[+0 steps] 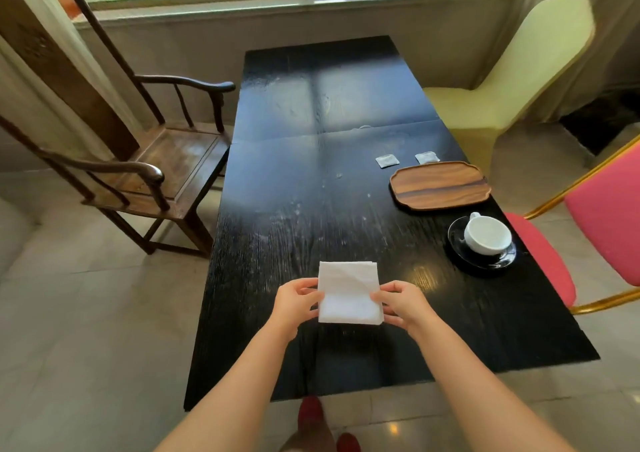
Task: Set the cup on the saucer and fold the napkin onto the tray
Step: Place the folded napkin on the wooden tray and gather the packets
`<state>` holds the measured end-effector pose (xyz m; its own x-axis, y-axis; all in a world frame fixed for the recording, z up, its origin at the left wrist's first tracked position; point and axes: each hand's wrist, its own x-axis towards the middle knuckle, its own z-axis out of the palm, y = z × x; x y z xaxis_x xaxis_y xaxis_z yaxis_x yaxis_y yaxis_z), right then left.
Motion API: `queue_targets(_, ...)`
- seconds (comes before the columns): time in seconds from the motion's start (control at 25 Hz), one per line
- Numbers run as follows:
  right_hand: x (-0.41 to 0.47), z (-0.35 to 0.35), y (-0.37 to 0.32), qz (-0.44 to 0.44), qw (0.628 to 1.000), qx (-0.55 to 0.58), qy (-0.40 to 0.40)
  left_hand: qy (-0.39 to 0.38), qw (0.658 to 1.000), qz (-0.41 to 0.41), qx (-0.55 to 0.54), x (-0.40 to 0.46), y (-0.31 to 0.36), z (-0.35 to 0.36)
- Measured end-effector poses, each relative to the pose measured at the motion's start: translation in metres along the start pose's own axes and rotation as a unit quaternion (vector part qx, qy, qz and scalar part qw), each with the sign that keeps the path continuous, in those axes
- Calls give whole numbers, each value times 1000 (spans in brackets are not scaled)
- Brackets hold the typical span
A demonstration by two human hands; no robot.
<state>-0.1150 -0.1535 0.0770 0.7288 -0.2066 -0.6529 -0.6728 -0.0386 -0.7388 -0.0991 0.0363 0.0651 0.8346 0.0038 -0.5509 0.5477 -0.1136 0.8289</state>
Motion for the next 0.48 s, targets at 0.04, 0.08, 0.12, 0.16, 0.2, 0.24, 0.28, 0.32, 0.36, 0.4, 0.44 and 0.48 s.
queue_targets(0.04,2,0,-3,5,1000,2,4,-5,1000,-4,0,5,2,0)
queue_targets(0.08,4,0,-6,9,1000,4,8,-10,1000,-8,0,10,4,1)
queue_targets(0.12,7,0,-10,10,1000,2,13,-15,1000,-11,2,15,7,0)
queue_targets(0.16,10,0,-15,10,1000,1,17,-22,1000,-13,2,21,11,0)
queue_targets(0.2,12,-1,-20,9,1000,2,21,-29,999,-14,4,27,15,0)
queue_targets(0.24,16,-2,-26,6,1000,3,26,-35,999,-15,6,33,20,0)
queue_targets(0.28,19,-4,-31,3,1000,3,29,-41,999,-13,9,38,26,1)
queue_targets(0.32,21,-5,-36,1,999,3,32,-46,999,-10,11,42,32,2)
queue_targets(0.36,25,-7,-42,1,999,7,35,-51,999,-9,14,48,39,3)
queue_targets(0.4,29,-9,-46,1,999,12,37,-56,998,-7,17,52,45,5)
queue_targets(0.44,33,-12,-50,-1,999,15,38,-60,998,-6,19,58,51,8)
queue_targets(0.48,38,-15,-54,-2,999,17,38,-62,998,-5,20,63,56,12)
